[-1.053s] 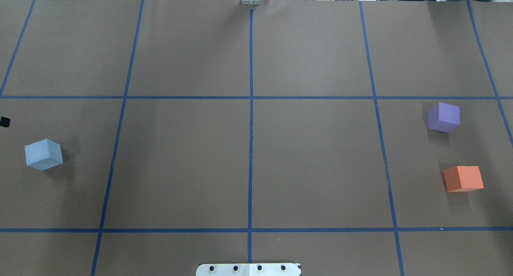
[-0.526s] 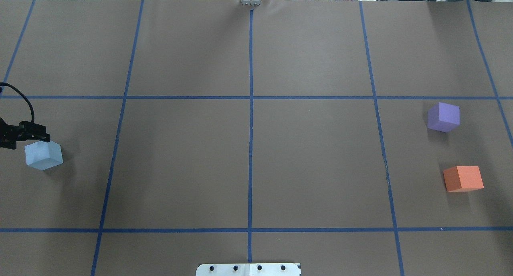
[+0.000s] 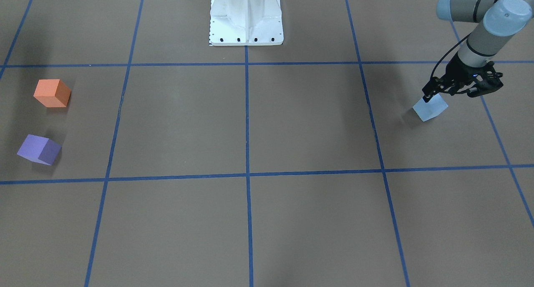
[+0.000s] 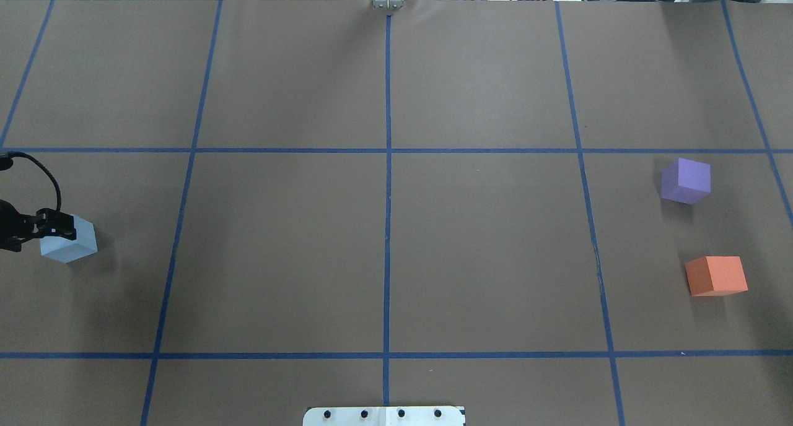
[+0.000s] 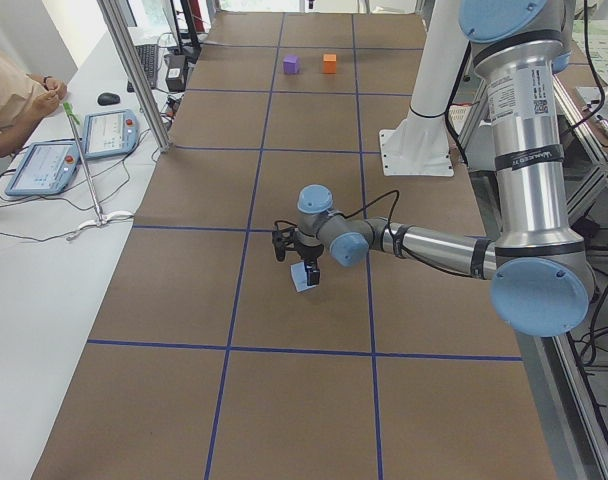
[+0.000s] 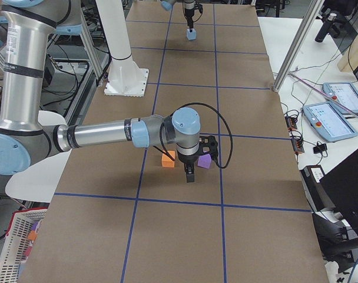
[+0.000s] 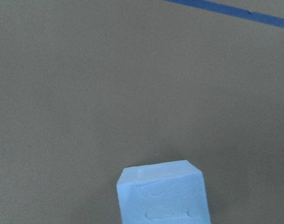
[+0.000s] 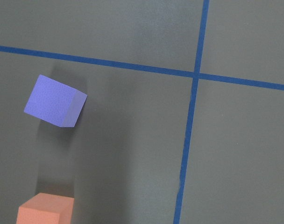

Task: Place blue block between orange and purple blocks
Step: 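Lower the left gripper onto the light blue cube and close it, then carry the light blue cube with the left gripper toward the table center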

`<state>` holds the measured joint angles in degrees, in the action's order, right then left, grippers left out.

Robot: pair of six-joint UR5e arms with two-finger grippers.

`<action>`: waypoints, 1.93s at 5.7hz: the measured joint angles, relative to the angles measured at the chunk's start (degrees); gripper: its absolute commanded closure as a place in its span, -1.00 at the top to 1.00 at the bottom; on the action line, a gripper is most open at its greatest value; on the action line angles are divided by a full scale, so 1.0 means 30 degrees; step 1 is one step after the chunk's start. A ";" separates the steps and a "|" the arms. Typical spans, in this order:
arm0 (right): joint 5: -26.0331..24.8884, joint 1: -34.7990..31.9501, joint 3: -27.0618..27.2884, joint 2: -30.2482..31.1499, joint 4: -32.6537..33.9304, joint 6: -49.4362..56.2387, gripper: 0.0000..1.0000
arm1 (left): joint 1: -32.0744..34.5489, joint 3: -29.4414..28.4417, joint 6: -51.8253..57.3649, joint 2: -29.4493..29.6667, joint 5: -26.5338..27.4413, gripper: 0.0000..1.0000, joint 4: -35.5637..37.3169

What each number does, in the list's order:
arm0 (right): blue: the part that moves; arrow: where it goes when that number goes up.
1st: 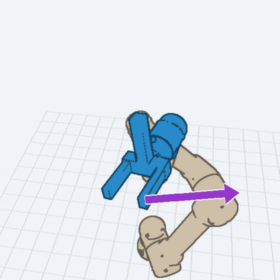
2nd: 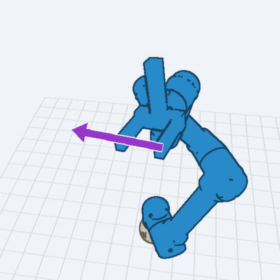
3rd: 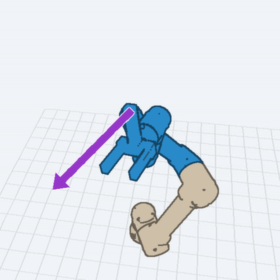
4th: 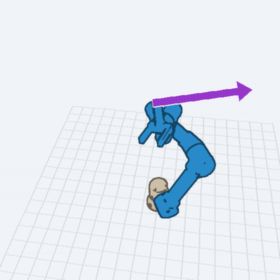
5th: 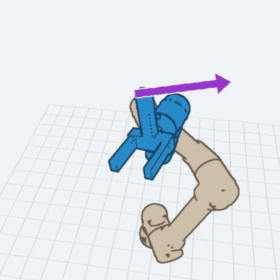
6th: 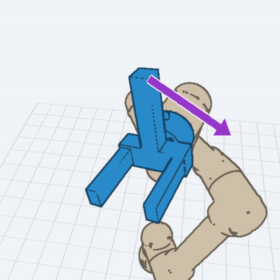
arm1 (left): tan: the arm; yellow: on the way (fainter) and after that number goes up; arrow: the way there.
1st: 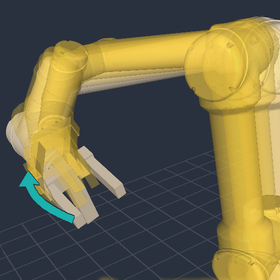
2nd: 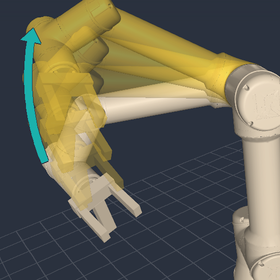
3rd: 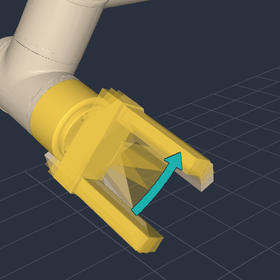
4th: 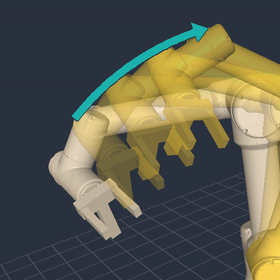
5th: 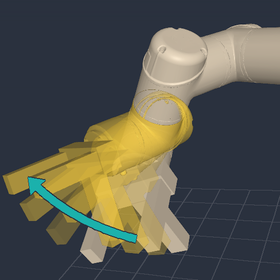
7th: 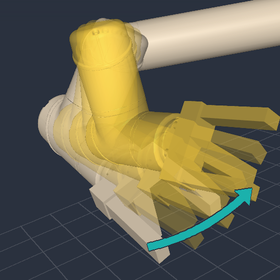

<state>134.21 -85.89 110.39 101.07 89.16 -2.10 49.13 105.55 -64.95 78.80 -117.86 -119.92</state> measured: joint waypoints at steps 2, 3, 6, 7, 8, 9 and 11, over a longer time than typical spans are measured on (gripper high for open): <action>0.0000 0.0008 -0.0012 0.0000 -0.0120 0.0025 1.00 | -0.0203 -0.0319 -0.0028 0.0410 0.0023 1.00 0.0057; 0.0000 0.0008 -0.0021 0.0000 -0.0127 0.0027 1.00 | -0.0381 -0.0813 -0.0051 0.0877 0.0015 1.00 0.0008; -0.0009 0.0009 -0.0029 0.0027 -0.0129 0.0001 1.00 | -0.1502 -0.2783 0.0023 0.2247 0.1069 -0.70 -0.0081; -0.0015 0.0009 -0.0030 0.0022 -0.0129 -0.0001 1.00 | -0.1780 -0.2773 0.0117 0.2300 0.1704 -1.00 -0.0066; -0.0006 0.0008 -0.0030 0.0018 -0.0129 -0.0001 1.00 | -0.1846 -0.2356 0.0738 0.2219 0.1920 -1.00 -0.0025; -0.0002 0.0009 -0.0030 0.0017 -0.0129 -0.0012 1.00 | -0.1815 -0.1200 0.1856 0.1678 0.1904 -1.00 0.0038; 0.0022 0.0009 -0.0082 0.0002 -0.0129 -0.0029 1.00 | -0.1726 0.0536 0.2858 0.0940 0.1859 -1.00 0.0109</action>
<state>134.27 -85.87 110.15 101.08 88.77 -2.19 43.95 107.16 -56.37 81.62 -112.28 -119.60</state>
